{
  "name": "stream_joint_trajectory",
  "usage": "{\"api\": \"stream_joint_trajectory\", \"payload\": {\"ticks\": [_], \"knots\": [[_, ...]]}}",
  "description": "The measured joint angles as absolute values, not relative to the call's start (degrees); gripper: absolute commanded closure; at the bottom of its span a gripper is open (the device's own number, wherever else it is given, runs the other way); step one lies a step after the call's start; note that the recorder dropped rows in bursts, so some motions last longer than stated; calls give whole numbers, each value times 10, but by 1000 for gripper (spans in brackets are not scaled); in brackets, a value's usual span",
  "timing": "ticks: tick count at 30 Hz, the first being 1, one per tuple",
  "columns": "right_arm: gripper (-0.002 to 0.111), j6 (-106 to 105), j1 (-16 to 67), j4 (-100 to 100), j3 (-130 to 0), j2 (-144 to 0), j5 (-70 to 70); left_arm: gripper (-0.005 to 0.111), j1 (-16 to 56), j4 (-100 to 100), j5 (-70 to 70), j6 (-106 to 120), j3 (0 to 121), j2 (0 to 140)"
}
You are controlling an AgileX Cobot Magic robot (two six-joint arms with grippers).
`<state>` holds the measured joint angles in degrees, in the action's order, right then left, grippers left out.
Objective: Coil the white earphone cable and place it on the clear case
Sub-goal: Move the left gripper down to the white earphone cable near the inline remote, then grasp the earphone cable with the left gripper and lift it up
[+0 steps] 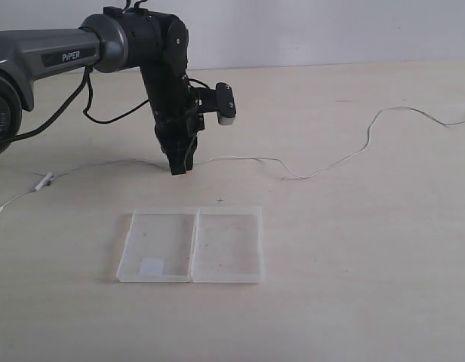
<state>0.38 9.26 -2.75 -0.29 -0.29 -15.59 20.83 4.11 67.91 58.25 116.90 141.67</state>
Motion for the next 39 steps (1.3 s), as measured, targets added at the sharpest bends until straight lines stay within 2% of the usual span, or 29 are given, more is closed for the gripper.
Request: {"api": "stream_joint_trajectory", "payload": {"ticks": [14,39], "knots": [[108,4,93,-28,-3,-3,-156,107,207,39,637,554,1166,1392],[108,4,93,-28,-3,-3,-156,107,207,238,605,523,1166,1118]]}}
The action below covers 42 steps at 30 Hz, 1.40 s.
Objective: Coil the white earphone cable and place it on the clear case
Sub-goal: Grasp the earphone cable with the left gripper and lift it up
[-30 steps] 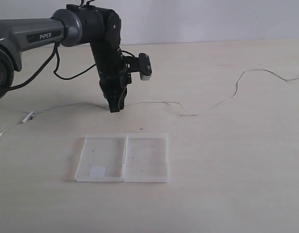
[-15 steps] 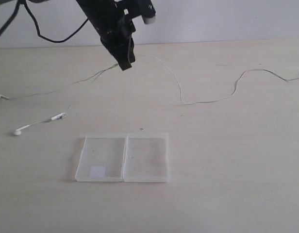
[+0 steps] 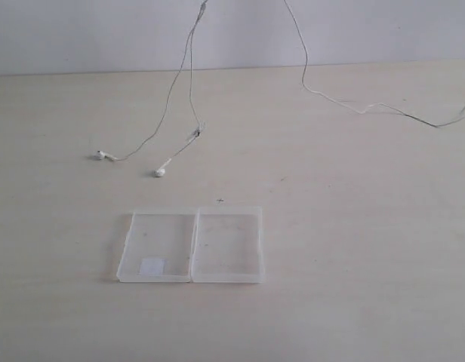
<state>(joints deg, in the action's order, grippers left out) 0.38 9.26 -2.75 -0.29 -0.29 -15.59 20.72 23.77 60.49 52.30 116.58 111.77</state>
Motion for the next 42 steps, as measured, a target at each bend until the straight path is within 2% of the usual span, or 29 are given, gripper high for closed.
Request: {"api": "stream_joint_trajectory", "payload": {"ticks": [15,33,42], "knots": [[108,4,93,-28,-3,-3,-156,107,207,242,693,502,1166,1047],[108,4,93,-28,-3,-3,-156,107,206,273,695,503,1166,905],[108,4,93,-28,-3,-3,-156,107,206,275,684,503,1166,887]]}}
